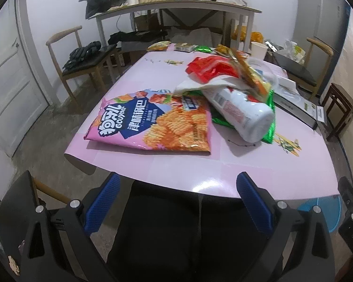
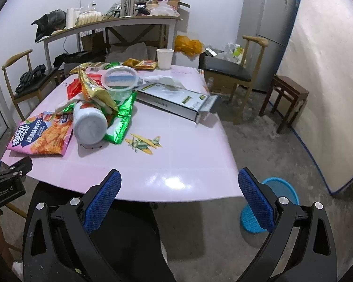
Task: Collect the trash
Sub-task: 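Reach the left gripper to the orange snack wrapper while the right gripper reaches the clear cup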
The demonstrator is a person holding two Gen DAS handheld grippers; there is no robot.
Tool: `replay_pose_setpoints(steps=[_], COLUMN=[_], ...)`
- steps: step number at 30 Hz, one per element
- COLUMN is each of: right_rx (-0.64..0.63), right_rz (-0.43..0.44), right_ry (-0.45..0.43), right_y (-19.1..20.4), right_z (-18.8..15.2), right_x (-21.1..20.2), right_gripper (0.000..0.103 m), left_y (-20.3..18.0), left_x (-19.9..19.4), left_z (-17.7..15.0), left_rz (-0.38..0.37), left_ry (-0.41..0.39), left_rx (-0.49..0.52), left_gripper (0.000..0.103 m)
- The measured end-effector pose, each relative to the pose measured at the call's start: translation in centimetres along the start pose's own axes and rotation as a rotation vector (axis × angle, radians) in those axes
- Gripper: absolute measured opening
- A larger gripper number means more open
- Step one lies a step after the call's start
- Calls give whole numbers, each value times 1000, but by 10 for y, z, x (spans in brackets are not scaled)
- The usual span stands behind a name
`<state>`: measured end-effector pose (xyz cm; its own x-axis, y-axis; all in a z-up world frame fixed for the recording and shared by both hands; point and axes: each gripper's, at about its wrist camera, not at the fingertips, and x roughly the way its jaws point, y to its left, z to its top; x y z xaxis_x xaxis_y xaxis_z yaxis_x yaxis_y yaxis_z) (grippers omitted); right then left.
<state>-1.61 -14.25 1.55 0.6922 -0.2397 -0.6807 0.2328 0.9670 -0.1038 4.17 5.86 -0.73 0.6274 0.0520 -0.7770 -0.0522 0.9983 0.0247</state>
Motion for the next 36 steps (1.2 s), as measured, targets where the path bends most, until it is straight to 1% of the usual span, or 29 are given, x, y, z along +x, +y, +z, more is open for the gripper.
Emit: replay_pose_setpoints(steps=[4,6,9,11,14,17,20,26,31,36], right_rx=[-18,-21,-25,-28,-40,-48,-38,-9,30,83], right_rz=[1,6,14,16,22,70,107,148,166,194], right_ry=[-15,-17,-32,-48,-59,-48,-66,-106,-88,-87], right_y=[14,21,29,35,42,46,48,49,39,21], right_z=[12,19,26,30,35,40,46,56,61,65], right_x=[7,10,12,14,21,28,30,29,36,41], right_gripper=[96,96,95,95,95,95,95,95,95,95], left_y=[11,18,26,30,41,52,63,77,67,44], left_x=[12,15,16,20,26,31,35,31,29,24], left_z=[7,11,15,19,25,30,35,49,65,87], left_rz=[-1,-8,-31,-56,-96,-126,-142,-256,-353,-452], left_ry=[28,29,-6,-8,-3,-6,-19,-92,-103,-128], left_rx=[-15,-11,14,32,25,6,-26,-96,-77,-49], left_gripper=[97,97,97,97,97,97,97,97,97,97])
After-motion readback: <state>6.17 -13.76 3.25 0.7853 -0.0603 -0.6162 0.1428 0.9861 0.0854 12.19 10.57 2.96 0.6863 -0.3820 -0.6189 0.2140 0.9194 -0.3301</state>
